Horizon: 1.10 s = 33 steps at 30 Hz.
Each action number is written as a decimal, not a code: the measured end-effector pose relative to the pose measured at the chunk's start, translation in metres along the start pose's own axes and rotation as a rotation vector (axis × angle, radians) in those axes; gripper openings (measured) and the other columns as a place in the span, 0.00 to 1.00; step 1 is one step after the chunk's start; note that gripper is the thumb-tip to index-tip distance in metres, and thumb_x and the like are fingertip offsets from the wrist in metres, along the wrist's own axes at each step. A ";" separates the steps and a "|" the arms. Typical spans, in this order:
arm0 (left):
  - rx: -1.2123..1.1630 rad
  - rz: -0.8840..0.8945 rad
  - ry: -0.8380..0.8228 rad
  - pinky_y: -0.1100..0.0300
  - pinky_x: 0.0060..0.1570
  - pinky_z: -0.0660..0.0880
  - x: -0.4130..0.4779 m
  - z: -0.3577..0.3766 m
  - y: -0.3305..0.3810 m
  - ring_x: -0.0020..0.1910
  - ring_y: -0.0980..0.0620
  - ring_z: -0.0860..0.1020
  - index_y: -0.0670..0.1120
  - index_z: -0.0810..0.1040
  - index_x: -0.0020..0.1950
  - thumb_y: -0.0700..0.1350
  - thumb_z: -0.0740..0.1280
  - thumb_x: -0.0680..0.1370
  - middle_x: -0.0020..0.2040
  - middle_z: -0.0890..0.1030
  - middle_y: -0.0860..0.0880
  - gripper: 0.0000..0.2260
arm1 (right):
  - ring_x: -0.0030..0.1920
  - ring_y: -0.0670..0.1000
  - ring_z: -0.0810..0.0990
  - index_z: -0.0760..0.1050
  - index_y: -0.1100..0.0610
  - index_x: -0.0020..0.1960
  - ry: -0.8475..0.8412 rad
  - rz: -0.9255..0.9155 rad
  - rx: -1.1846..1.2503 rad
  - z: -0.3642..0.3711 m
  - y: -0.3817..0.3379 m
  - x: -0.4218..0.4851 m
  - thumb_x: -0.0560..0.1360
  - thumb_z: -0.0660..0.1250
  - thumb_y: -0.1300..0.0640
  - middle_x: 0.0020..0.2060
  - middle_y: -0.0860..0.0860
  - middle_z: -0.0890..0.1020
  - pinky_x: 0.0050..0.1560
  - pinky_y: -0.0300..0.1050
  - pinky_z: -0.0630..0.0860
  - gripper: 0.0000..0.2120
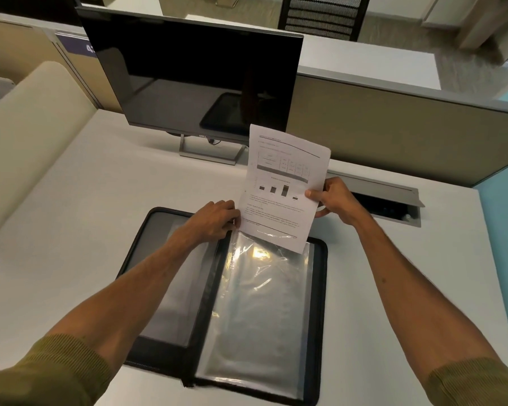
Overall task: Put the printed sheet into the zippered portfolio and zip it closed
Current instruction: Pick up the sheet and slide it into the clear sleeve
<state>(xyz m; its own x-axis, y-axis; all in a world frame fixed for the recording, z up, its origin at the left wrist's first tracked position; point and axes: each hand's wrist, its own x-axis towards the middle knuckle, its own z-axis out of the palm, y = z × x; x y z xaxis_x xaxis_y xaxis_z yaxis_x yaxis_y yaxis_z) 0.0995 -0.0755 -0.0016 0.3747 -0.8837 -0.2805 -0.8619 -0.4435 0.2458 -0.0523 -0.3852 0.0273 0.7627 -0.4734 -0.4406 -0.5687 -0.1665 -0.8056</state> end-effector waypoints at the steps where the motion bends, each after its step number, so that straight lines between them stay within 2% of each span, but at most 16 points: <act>1: 0.016 0.002 -0.005 0.51 0.64 0.78 0.000 -0.001 -0.001 0.61 0.49 0.78 0.49 0.80 0.65 0.47 0.68 0.86 0.64 0.78 0.50 0.09 | 0.56 0.57 0.88 0.77 0.59 0.65 -0.001 -0.004 -0.007 -0.001 -0.002 0.000 0.81 0.73 0.57 0.57 0.52 0.86 0.50 0.62 0.88 0.15; 4: 0.038 0.003 -0.028 0.50 0.65 0.78 0.004 -0.001 -0.001 0.62 0.48 0.79 0.49 0.80 0.66 0.49 0.67 0.86 0.64 0.78 0.49 0.10 | 0.57 0.58 0.88 0.77 0.60 0.66 -0.005 -0.014 -0.021 -0.007 -0.010 0.003 0.80 0.73 0.58 0.58 0.53 0.86 0.50 0.61 0.88 0.16; 7: -0.043 -0.004 -0.025 0.50 0.60 0.80 0.006 0.001 0.004 0.59 0.47 0.80 0.47 0.82 0.65 0.47 0.67 0.86 0.63 0.78 0.48 0.10 | 0.57 0.58 0.88 0.76 0.59 0.67 -0.017 -0.003 -0.027 -0.012 -0.012 0.004 0.80 0.73 0.59 0.60 0.54 0.86 0.52 0.63 0.88 0.17; 10: -0.102 -0.024 0.006 0.49 0.58 0.81 0.005 0.006 0.009 0.57 0.47 0.81 0.49 0.82 0.65 0.44 0.66 0.86 0.62 0.79 0.48 0.10 | 0.57 0.57 0.87 0.76 0.60 0.67 -0.026 0.012 -0.071 -0.011 -0.008 0.004 0.81 0.73 0.58 0.59 0.54 0.86 0.50 0.59 0.88 0.17; 12: -0.139 -0.036 0.043 0.50 0.58 0.81 0.003 0.010 0.013 0.57 0.47 0.81 0.51 0.82 0.68 0.43 0.66 0.86 0.63 0.79 0.49 0.12 | 0.55 0.55 0.87 0.77 0.60 0.67 -0.024 0.019 -0.100 -0.008 -0.004 0.003 0.81 0.72 0.58 0.58 0.53 0.86 0.45 0.54 0.89 0.16; 14: -0.152 -0.010 0.053 0.51 0.62 0.81 0.001 0.014 0.018 0.61 0.49 0.81 0.52 0.82 0.70 0.46 0.67 0.86 0.68 0.78 0.50 0.13 | 0.51 0.52 0.87 0.77 0.59 0.65 -0.016 0.013 -0.108 -0.005 0.001 0.002 0.81 0.73 0.58 0.55 0.50 0.86 0.37 0.46 0.87 0.14; 16: -0.120 0.027 0.047 0.51 0.66 0.80 0.000 0.019 0.023 0.65 0.49 0.79 0.53 0.82 0.70 0.48 0.69 0.85 0.73 0.76 0.51 0.13 | 0.48 0.49 0.86 0.77 0.55 0.62 -0.020 0.009 -0.111 -0.002 0.005 0.001 0.81 0.73 0.57 0.50 0.46 0.85 0.32 0.41 0.85 0.11; 19: -0.109 0.014 0.054 0.50 0.66 0.79 0.002 0.024 0.026 0.66 0.48 0.79 0.50 0.82 0.67 0.49 0.69 0.85 0.73 0.77 0.50 0.11 | 0.46 0.46 0.85 0.76 0.52 0.59 -0.024 0.024 -0.098 0.001 0.010 0.000 0.81 0.73 0.57 0.48 0.43 0.84 0.32 0.41 0.85 0.10; 23: -0.098 0.018 0.063 0.51 0.64 0.80 0.007 0.023 0.028 0.64 0.48 0.80 0.47 0.82 0.63 0.49 0.68 0.85 0.70 0.78 0.48 0.10 | 0.46 0.44 0.85 0.77 0.54 0.63 -0.031 0.024 -0.049 0.003 0.017 -0.003 0.80 0.74 0.58 0.51 0.45 0.84 0.32 0.38 0.84 0.13; 28: -0.077 -0.009 0.113 0.52 0.63 0.79 0.010 0.027 0.034 0.62 0.49 0.80 0.47 0.82 0.63 0.49 0.67 0.85 0.69 0.79 0.49 0.10 | 0.47 0.45 0.85 0.79 0.57 0.65 -0.091 0.028 -0.048 0.010 0.028 -0.009 0.79 0.74 0.58 0.54 0.48 0.85 0.38 0.38 0.84 0.15; 31: -0.054 -0.041 0.151 0.53 0.61 0.80 0.010 0.032 0.038 0.59 0.49 0.80 0.47 0.81 0.64 0.50 0.66 0.85 0.66 0.80 0.50 0.11 | 0.45 0.44 0.86 0.79 0.54 0.63 -0.154 0.034 -0.053 0.013 0.035 -0.014 0.79 0.75 0.59 0.53 0.48 0.85 0.34 0.35 0.83 0.13; 33: -0.046 -0.063 0.177 0.54 0.59 0.79 0.011 0.035 0.040 0.58 0.49 0.80 0.47 0.81 0.63 0.50 0.66 0.85 0.64 0.81 0.50 0.11 | 0.47 0.45 0.86 0.78 0.53 0.61 -0.213 0.049 -0.051 0.014 0.039 -0.017 0.78 0.75 0.61 0.56 0.51 0.85 0.37 0.38 0.85 0.14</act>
<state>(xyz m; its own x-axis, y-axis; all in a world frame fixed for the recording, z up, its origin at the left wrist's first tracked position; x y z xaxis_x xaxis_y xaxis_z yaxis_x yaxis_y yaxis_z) 0.0571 -0.0972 -0.0274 0.4851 -0.8647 -0.1301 -0.8199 -0.5015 0.2761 -0.0828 -0.3713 -0.0018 0.7784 -0.2899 -0.5569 -0.6176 -0.1942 -0.7622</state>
